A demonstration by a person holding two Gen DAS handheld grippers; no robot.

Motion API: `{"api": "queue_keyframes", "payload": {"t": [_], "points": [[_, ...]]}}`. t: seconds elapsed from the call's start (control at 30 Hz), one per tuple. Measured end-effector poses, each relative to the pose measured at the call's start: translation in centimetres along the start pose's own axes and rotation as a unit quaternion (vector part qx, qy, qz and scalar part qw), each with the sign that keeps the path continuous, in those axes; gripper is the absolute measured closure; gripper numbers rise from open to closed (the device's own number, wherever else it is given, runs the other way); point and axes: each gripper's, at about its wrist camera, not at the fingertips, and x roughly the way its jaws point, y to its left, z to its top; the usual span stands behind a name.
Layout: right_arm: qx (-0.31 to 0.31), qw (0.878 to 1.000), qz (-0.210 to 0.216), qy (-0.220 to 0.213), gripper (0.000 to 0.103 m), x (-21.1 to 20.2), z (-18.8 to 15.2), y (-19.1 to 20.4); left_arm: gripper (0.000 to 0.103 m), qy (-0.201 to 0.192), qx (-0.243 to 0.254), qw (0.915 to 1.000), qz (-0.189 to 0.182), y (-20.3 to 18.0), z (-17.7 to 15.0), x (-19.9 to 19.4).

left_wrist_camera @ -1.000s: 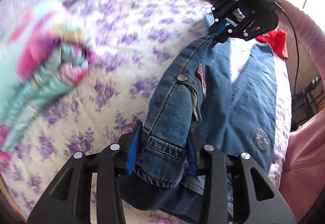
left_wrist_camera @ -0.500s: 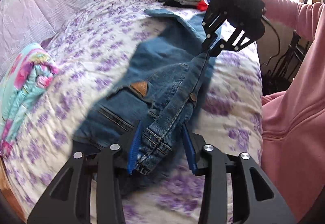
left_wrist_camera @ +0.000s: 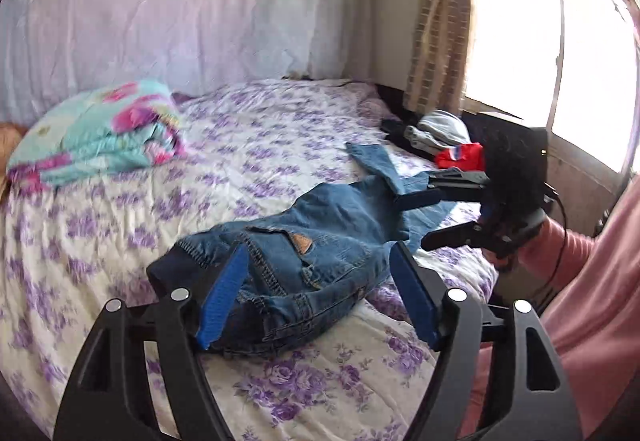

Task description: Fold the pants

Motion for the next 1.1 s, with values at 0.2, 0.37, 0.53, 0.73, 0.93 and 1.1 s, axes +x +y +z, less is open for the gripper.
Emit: {"api": "queue_keyframes", "payload": {"t": [0.2, 0.37, 0.53, 0.73, 0.93, 1.1], "points": [[-0.128, 0.991, -0.015, 0.045, 0.041, 5.0, 0.6, 4.4, 0.032, 0.049, -0.147, 0.9877, 0.024, 5.1, -3.2, 1.2], [-0.255, 0.962, -0.054, 0.085, 0.078, 8.8, -0.1, 8.0, 0.032, 0.046, -0.271, 0.9613, -0.014, 8.7, -5.4, 1.6], [-0.324, 0.934, -0.137, 0.06, 0.094, 9.8, 0.9, 9.7, 0.045, 0.042, -0.266, 0.9625, -0.032, 8.7, -4.5, 3.0], [-0.356, 0.915, -0.185, 0.043, 0.094, 11.7, -0.4, 11.5, 0.051, -0.019, -0.216, 0.9761, 0.022, 8.9, -1.5, 1.0], [-0.404, 0.886, -0.223, 0.048, 0.089, 13.7, -4.3, 13.4, 0.049, 0.048, -0.284, 0.9552, 0.07, 10.6, -7.3, 1.8], [-0.343, 0.915, -0.212, 0.03, 0.049, 11.8, -2.5, 12.6, 0.022, -0.007, -0.219, 0.965, 0.145, 7.8, -3.4, -1.3]]}}
